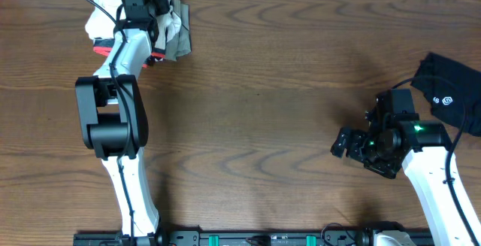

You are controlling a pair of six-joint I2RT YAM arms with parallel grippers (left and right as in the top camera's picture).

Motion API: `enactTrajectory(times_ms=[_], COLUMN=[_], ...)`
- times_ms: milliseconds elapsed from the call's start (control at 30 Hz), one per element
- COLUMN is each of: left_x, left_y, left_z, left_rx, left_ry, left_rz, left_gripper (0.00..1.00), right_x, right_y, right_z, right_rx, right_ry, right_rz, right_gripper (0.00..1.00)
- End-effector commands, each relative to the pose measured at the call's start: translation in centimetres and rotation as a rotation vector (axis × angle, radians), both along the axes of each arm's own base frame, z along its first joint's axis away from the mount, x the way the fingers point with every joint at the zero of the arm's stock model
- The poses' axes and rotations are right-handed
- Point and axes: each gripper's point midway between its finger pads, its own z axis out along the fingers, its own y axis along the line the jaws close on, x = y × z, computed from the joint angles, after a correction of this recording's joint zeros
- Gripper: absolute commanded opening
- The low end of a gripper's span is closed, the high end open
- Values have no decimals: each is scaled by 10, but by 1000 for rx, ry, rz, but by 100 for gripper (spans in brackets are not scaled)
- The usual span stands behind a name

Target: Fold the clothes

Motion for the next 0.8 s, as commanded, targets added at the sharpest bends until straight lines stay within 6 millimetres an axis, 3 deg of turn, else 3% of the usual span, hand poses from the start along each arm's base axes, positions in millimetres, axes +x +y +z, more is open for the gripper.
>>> enactTrajectory(times_ms=[0, 33, 200, 333, 400, 500, 700, 767], left_x=[-3, -6, -35, -86, -118, -170, -287, -319], left_y=[9, 8, 2, -11, -17, -23, -23, -32], left_z=[53, 74, 190, 279, 313, 343, 364, 370], left_rx=[5, 2, 2, 1, -1, -4, -49, -85], left_ry=[-87, -123, -298, -403, -425, -406, -313, -315], left_rz=[22, 24, 16, -3, -14, -27, -15, -62], left_gripper=[91, 100, 98, 98, 98, 98, 98, 98], right_x=[-4, -5, -3, 1, 5, 9, 8, 6], right_y=[1, 1, 2, 3, 9, 22, 27, 26], right_z=[-1, -1, 0, 5, 11, 24, 60, 75], right_rx=[10, 10, 10, 18, 53, 121, 145, 140], right_ry=[14, 17, 9, -5, -26, -67, -154, -205], right_rz=[16, 16, 16, 18, 37, 92, 140, 143], right_gripper=[99, 99, 99, 99, 99, 99, 99, 99])
